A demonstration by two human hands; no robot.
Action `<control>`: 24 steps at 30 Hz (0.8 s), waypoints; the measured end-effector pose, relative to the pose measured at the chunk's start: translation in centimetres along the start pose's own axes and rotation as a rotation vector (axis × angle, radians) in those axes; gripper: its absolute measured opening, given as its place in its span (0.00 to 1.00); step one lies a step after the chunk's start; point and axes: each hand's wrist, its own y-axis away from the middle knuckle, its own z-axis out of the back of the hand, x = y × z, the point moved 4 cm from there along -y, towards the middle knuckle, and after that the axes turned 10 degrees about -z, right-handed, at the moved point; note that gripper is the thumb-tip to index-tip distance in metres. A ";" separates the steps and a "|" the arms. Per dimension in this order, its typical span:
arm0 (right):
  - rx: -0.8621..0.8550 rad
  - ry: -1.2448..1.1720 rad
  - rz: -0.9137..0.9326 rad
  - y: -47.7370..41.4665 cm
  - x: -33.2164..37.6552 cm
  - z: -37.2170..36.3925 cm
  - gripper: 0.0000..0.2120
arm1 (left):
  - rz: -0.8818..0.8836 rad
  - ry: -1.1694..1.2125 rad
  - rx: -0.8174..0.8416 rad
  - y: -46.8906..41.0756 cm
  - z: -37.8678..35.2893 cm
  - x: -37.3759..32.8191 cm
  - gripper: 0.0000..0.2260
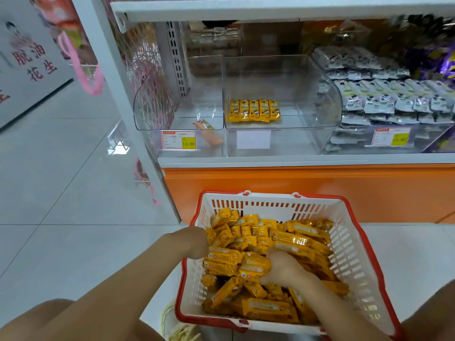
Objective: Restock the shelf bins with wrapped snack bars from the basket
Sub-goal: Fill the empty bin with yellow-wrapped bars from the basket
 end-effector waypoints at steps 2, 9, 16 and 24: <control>0.003 -0.024 -0.008 0.3 -0.3 1.2 0.20 | -0.010 0.009 0.006 0.0 0.4 -0.2 0.18; 0.322 -0.913 0.127 3.3 0.1 8.2 0.40 | -0.218 0.527 -0.055 -0.2 3.6 -1.2 0.20; 0.692 -1.506 0.399 8.6 3.7 12.0 0.35 | -0.676 1.372 -0.040 1.4 6.8 -4.8 0.29; 0.293 -1.486 0.374 10.2 3.0 14.4 0.24 | -0.653 1.613 -0.302 1.3 8.7 -6.3 0.21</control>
